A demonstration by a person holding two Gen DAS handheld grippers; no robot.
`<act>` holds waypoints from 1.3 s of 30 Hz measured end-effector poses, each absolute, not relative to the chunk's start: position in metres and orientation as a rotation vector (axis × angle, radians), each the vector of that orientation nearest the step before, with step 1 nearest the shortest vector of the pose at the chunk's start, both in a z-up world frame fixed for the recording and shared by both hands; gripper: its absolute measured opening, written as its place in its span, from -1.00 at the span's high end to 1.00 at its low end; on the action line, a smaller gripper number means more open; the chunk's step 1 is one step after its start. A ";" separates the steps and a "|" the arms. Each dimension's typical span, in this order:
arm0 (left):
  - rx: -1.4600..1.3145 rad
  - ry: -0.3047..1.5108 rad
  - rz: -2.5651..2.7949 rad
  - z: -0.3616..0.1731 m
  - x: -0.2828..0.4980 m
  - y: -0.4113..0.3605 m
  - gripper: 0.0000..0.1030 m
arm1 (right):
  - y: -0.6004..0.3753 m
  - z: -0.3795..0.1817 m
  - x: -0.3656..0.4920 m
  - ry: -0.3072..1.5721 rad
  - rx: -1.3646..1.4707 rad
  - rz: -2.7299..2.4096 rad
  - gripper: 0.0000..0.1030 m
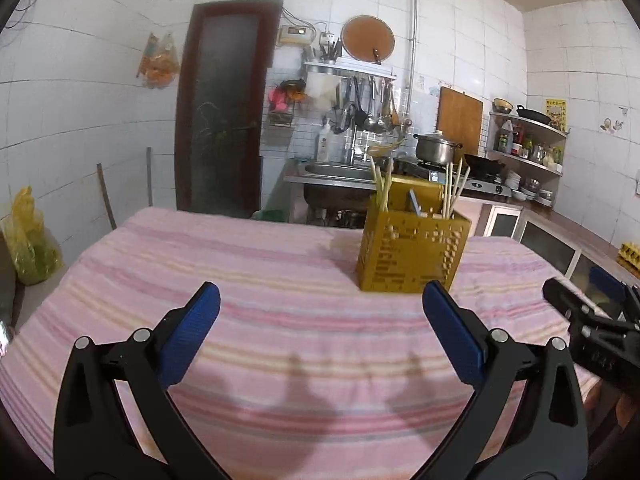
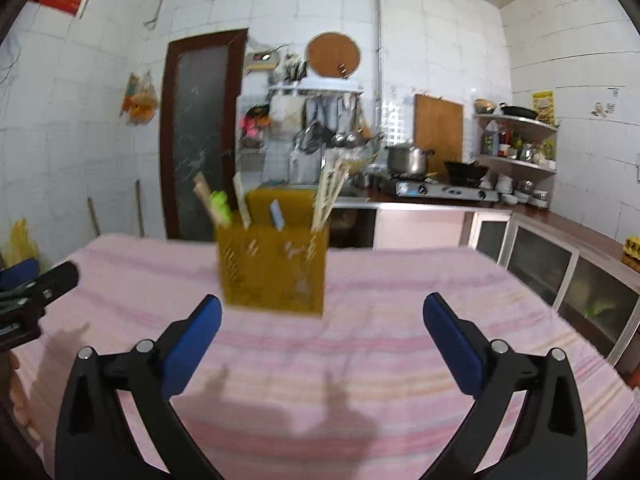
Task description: Organize utensils
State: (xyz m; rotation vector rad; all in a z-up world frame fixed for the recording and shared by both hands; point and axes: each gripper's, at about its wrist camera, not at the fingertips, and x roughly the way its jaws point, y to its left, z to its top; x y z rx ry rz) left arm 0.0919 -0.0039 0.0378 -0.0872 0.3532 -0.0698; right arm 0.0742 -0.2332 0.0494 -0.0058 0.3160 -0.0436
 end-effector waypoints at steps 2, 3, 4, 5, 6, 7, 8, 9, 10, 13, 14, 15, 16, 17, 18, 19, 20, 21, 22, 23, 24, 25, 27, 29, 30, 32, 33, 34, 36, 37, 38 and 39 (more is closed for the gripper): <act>-0.074 0.354 -0.060 0.029 0.085 -0.008 -0.90 | -0.227 0.039 0.065 0.326 -0.009 -0.039 -0.91; -0.067 0.355 -0.061 0.027 0.084 -0.010 -0.90 | -0.225 0.033 0.062 0.337 -0.006 -0.039 -0.91; -0.047 0.354 -0.068 0.024 0.081 -0.013 -0.90 | -0.224 0.029 0.060 0.345 0.000 -0.039 -0.91; -0.036 0.349 -0.072 0.023 0.080 -0.015 -0.90 | -0.224 0.025 0.058 0.349 0.009 -0.039 -0.91; -0.020 0.339 -0.074 0.021 0.078 -0.017 -0.90 | -0.225 0.021 0.055 0.346 0.021 -0.038 -0.91; 0.012 0.318 -0.065 0.018 0.074 -0.021 -0.90 | -0.226 0.019 0.055 0.343 0.026 -0.041 -0.91; 0.034 0.304 -0.059 0.017 0.073 -0.023 -0.90 | -0.228 0.015 0.053 0.336 0.036 -0.048 -0.91; 0.056 0.294 -0.051 0.015 0.071 -0.026 -0.90 | -0.230 0.012 0.052 0.335 0.045 -0.053 -0.91; 0.063 0.290 -0.049 0.013 0.069 -0.026 -0.90 | -0.232 0.010 0.051 0.335 0.053 -0.055 -0.91; 0.064 0.279 -0.054 0.009 0.064 -0.026 -0.90 | -0.235 0.008 0.045 0.314 0.076 -0.063 -0.91; 0.065 0.278 -0.055 0.008 0.063 -0.026 -0.90 | -0.233 0.008 0.043 0.304 0.076 -0.063 -0.91; 0.068 0.276 -0.056 0.008 0.063 -0.027 -0.90 | -0.232 0.008 0.041 0.292 0.071 -0.064 -0.91; 0.074 0.273 -0.053 0.008 0.062 -0.028 -0.90 | -0.231 0.008 0.041 0.285 0.063 -0.066 -0.91; 0.084 0.266 -0.052 0.007 0.060 -0.031 -0.90 | -0.228 0.008 0.040 0.280 0.054 -0.066 -0.91; 0.099 0.256 -0.049 0.006 0.057 -0.034 -0.90 | -0.226 0.008 0.040 0.277 0.044 -0.066 -0.91; 0.112 0.246 -0.048 0.009 0.056 -0.037 -0.90 | -0.225 0.008 0.039 0.273 0.037 -0.067 -0.91; 0.124 0.234 -0.051 0.010 0.055 -0.040 -0.90 | -0.225 0.009 0.039 0.267 0.033 -0.068 -0.91; 0.135 0.222 -0.056 0.009 0.051 -0.042 -0.90 | -0.225 0.009 0.038 0.262 0.032 -0.069 -0.91; 0.143 0.213 -0.065 0.009 0.049 -0.044 -0.90 | -0.224 0.009 0.036 0.254 0.029 -0.071 -0.91; 0.148 0.212 -0.073 0.009 0.048 -0.045 -0.90 | -0.224 0.009 0.035 0.247 0.027 -0.073 -0.91; 0.148 0.216 -0.077 0.009 0.047 -0.045 -0.90 | -0.223 0.010 0.035 0.244 0.026 -0.074 -0.91; 0.144 0.219 -0.079 0.009 0.047 -0.044 -0.90 | -0.223 0.010 0.034 0.242 0.024 -0.076 -0.91; 0.122 0.225 -0.077 0.009 0.047 -0.039 -0.90 | -0.223 0.010 0.035 0.240 0.023 -0.076 -0.91; 0.102 0.225 -0.073 0.010 0.047 -0.035 -0.90 | -0.223 0.010 0.034 0.235 0.026 -0.078 -0.91; 0.095 0.224 -0.070 0.010 0.047 -0.034 -0.90 | -0.224 0.011 0.033 0.230 0.028 -0.077 -0.91; 0.085 0.220 -0.066 0.011 0.046 -0.032 -0.90 | -0.225 0.011 0.031 0.219 0.032 -0.078 -0.91; 0.081 0.218 -0.065 0.011 0.045 -0.031 -0.90 | -0.225 0.012 0.031 0.216 0.032 -0.079 -0.91; 0.078 0.216 -0.065 0.011 0.045 -0.030 -0.90 | -0.225 0.012 0.030 0.213 0.033 -0.080 -0.91; 0.071 0.212 -0.069 0.011 0.044 -0.029 -0.90 | -0.226 0.013 0.029 0.209 0.034 -0.081 -0.91; 0.066 0.210 -0.070 0.011 0.044 -0.028 -0.90 | -0.226 0.013 0.029 0.207 0.034 -0.081 -0.91; 0.061 0.209 -0.071 0.011 0.044 -0.027 -0.90 | -0.226 0.013 0.029 0.206 0.036 -0.081 -0.91; 0.057 0.210 -0.071 0.011 0.044 -0.027 -0.90 | -0.227 0.013 0.029 0.205 0.037 -0.082 -0.91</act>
